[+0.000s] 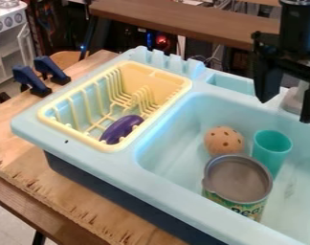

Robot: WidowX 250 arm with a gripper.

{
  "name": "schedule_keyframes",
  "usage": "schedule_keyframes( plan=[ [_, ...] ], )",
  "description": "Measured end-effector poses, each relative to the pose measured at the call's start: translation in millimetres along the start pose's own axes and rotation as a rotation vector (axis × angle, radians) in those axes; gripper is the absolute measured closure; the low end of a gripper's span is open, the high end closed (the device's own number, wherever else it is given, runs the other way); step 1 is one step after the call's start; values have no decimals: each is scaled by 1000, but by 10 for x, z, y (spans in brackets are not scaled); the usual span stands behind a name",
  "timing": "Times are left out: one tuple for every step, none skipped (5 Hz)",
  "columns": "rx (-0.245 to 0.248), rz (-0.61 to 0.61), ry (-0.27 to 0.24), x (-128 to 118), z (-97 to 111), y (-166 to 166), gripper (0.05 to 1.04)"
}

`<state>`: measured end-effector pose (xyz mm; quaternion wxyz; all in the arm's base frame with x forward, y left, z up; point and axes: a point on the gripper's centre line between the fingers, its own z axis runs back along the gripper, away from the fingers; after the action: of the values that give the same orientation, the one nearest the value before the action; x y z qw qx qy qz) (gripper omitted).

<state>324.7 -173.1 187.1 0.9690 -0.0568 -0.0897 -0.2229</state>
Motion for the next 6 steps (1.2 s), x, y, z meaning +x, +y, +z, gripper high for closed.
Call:
schedule_keyframes(
  plan=[
    [0, 3, 37, -38, -115, 3, 77],
    [-3, 23, 70, -125, -215, -32, 77],
    [-18, 48, 67, -217, -188, -117, 77],
    [-40, 47, 55, -283, -150, -210, 77],
    [-74, 37, 56, -335, -187, -330, 77],
    [-133, 61, 38, -370, -283, -440, 77]
  ],
)
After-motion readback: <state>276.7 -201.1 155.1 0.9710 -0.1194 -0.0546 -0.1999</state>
